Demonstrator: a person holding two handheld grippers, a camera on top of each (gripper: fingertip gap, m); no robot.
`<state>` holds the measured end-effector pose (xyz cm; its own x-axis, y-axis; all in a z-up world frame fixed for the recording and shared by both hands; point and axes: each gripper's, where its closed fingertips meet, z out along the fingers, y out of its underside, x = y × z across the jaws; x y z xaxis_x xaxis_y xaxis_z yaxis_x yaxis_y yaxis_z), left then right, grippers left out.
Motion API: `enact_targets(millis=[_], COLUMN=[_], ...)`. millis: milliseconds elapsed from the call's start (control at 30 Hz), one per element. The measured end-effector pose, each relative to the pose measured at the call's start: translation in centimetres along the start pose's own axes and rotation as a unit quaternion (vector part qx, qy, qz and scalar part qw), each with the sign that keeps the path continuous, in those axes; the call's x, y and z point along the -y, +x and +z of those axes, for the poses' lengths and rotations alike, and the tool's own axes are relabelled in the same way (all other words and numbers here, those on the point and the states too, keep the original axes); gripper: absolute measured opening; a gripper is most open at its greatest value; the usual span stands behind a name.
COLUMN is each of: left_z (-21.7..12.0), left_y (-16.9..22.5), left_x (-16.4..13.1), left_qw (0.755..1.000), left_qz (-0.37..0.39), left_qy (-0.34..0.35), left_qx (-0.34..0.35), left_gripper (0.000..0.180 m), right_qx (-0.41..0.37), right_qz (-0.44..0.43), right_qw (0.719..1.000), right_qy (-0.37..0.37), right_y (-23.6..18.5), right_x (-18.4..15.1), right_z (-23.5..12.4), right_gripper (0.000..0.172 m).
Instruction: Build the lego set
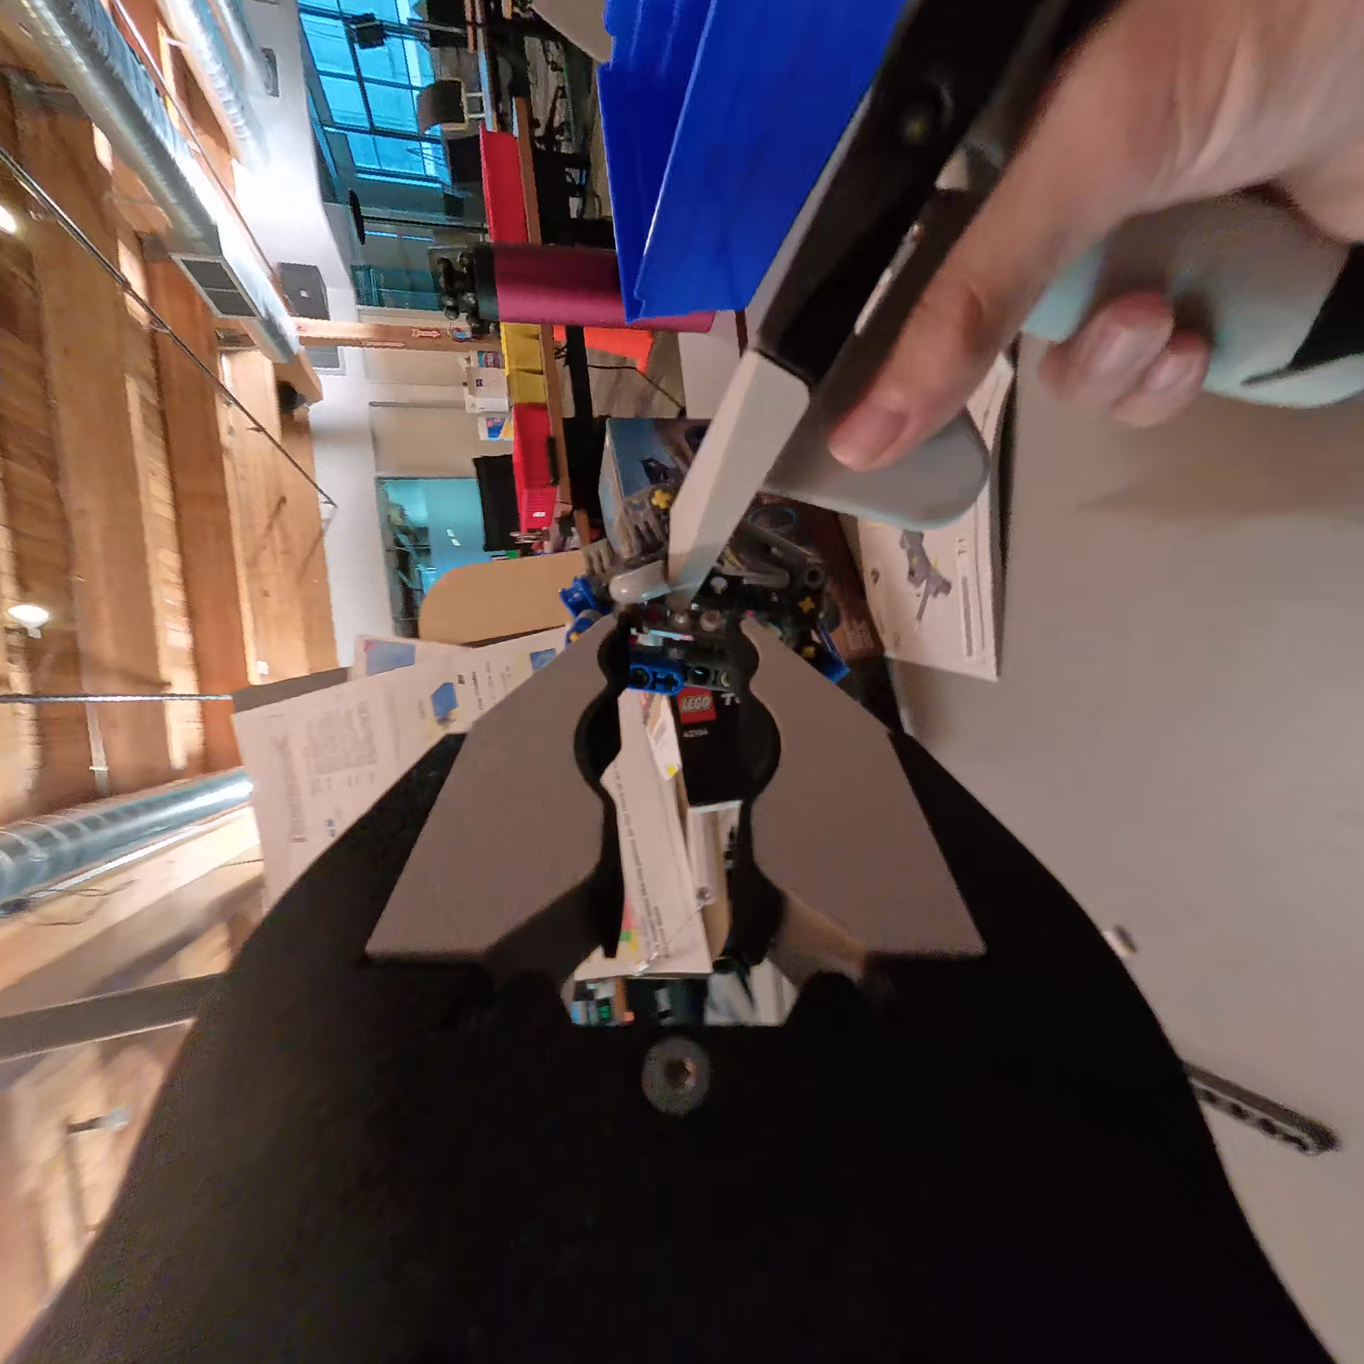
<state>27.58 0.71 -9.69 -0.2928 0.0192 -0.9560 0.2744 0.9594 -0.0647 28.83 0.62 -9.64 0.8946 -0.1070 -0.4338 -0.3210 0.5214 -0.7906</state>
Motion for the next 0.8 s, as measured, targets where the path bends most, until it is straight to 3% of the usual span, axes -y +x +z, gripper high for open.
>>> enact_targets(millis=[167, 400, 533, 667, 800], left_z=[0.2, 0.8, 1.1, 1.2, 1.3], left_y=[-0.3, 0.5, 1.2, 1.9, 2.3], left_x=[-0.1, -0.8, -0.8, -0.6, -0.8], left_qw=[0.995, 0.998, 1.0, 0.99, 0.987], left_qz=[0.083, 0.061, -0.009, -0.133, -0.148], left_qy=[-0.007, -0.013, -0.011, 0.005, 0.01], left_qx=[0.061, 0.031, 0.006, -0.043, -0.057], left_gripper=[0.023, 0.026, 0.027, 0.029, 0.029], right_qx=[-0.013, -0.027, -0.04, -0.061, -0.071], right_qz=[-0.015, -0.038, -0.047, -0.088, -0.086], right_qw=[1.0, 0.998, 0.997, 0.994, 0.993], right_qy=[-0.014, -0.045, -0.036, -0.033, -0.036], right_y=[0.3, 0.6, 1.0, 1.2, 1.4], right_x=[-0.4, -1.3, -0.9, -0.4, -0.7], right_z=[0.1, 0.2, -0.1, -0.3, -0.3], right_gripper=[0.021, 0.021, 0.021, 0.021, 0.021])
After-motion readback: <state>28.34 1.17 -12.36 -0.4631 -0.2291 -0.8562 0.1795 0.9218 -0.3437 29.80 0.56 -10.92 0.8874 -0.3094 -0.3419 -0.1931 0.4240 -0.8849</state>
